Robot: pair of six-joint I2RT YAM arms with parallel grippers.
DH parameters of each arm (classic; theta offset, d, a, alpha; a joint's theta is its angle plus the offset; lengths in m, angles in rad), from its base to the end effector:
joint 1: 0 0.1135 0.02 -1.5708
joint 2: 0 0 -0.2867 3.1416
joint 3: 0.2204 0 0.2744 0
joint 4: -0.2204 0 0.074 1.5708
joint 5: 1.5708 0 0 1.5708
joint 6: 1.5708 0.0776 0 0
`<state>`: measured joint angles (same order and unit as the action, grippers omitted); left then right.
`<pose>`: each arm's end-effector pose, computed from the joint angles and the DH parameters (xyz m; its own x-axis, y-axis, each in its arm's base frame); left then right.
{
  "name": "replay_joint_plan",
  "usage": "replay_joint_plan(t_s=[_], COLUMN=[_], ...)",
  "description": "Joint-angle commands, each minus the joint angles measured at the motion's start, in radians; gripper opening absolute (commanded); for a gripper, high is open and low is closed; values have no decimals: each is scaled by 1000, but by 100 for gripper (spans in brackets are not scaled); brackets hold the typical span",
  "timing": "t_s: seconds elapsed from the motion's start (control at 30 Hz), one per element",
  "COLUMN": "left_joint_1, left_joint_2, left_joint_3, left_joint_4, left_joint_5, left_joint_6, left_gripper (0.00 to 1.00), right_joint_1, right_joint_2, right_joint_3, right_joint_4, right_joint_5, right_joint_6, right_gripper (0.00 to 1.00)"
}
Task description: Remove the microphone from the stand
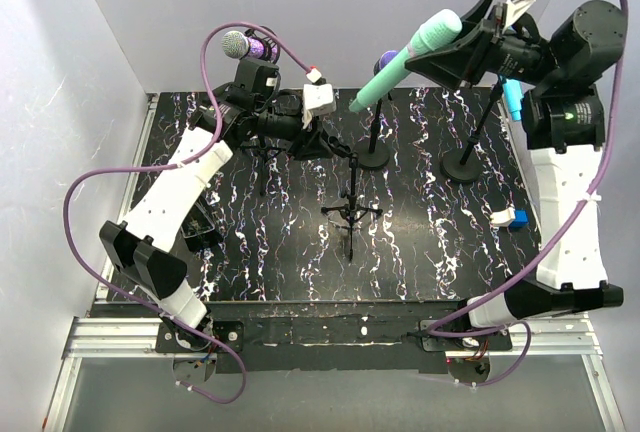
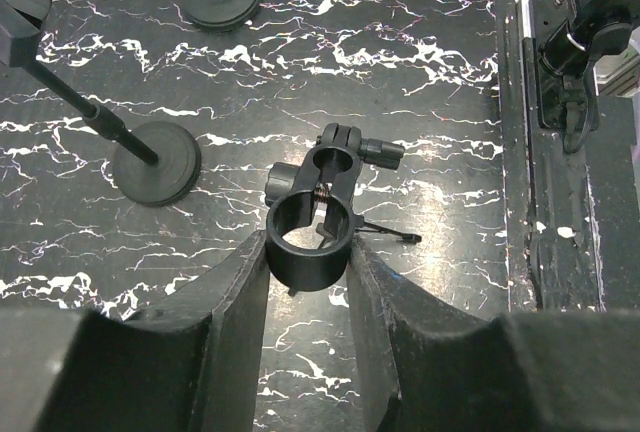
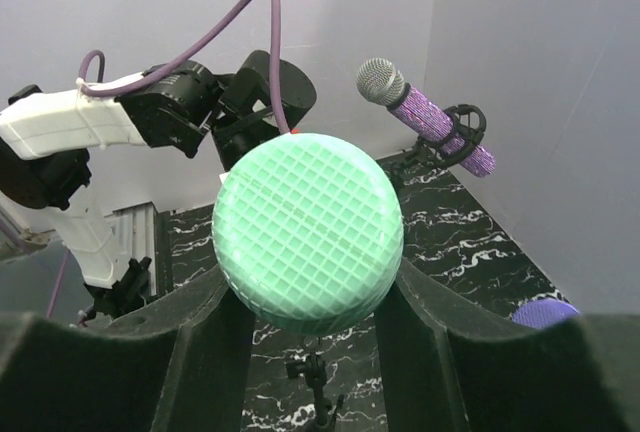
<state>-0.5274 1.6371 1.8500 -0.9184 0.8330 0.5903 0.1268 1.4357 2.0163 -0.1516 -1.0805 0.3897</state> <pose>0.3030 -0.2429 0.4330 -0.0061 0.4368 -0.8995 0.9975 0.0657 0.0251 0.2620 0.1024 0.6406 0.0567 0.1876 -0.9806 -0.9480 0.3183 0.0060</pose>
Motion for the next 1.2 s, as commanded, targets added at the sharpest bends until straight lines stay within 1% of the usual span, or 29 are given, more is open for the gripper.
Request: replay_joint_plan(t_s=[0.0, 0.1, 0.13, 0.17, 0.2, 0.23, 0.33, 0.4, 0.43, 0.5, 0.57, 0.63, 0.7, 0.8, 0.87, 0.93, 1.0, 1.07, 1.17], left_joint_1=[-9, -11, -11, -11, -11, -11, -11, -10, -11, -11, -11, -11, -11, -11, -11, -11, -10, -11, -11], left_joint_2=[-34, -45, -49, -54, -59, -62, -68, -71, -77, -88, -105, -129, -154, -192, -204, -235, -270, -298, -304], left_joint_3=[-8, -14, -20, -21, -29, -32, -28, -20, -15, 0, 14, 18, 8, -44, -80, -124, -179, -216, -233], left_joint_4=[-11, 10, 22, 36, 52, 67, 96, 107, 110, 108, 101, 90, 87, 79, 56, 73, 116, 141, 102], left_joint_5=[-37, -37, -40, -43, -51, -52, -54, -55, -60, -78, -101, -118, -161, -300, -354, -400, -413, -404, -341], left_joint_6=[-24, -49, -61, -75, -93, -109, -148, -168, -172, -185, -193, -191, -239, -334, -337, -359, -368, -392, -385], left_gripper=[18, 39, 46, 53, 58, 62, 73, 85, 98, 98, 98, 98, 98, 98, 98, 98, 98, 98, 98], right_joint_1=[-58, -114, -163, -182, -200, -202, -200, -202, -202, -202, -202, -202, -202, -200, -200, -200, -202, -200, -202], right_joint_2=[-76, -145, -173, -198, -214, -233, -294, -330, -345, -366, -376, -365, -345, -298, -258, -232, -215, -195, -149], right_joint_3=[6, -63, -80, -99, -108, -110, -172, -241, -284, -370, -456, -520, -569, -668, -717, -767, -815, -864, -925], right_joint_4=[-117, -215, -267, -313, -372, -475, -670, -765, -808, -879, -922, -991, -1048, -1062, -1060, -1048, -1024, -978, -918], right_joint_5=[-35, -55, -53, -55, -46, -12, 141, 290, 342, 450, 568, 619, 678, 825, 924, 978, 1027, 1112, 1241], right_joint_6=[-90, -175, -210, -244, -314, -422, -609, -714, -759, -842, -871, -894, -925, -937, -918, -898, -888, -890, -911], right_gripper=[1, 1, 1, 1, 1, 1, 1, 1, 1, 1, 1, 1, 1, 1, 1, 1, 1, 1, 1])
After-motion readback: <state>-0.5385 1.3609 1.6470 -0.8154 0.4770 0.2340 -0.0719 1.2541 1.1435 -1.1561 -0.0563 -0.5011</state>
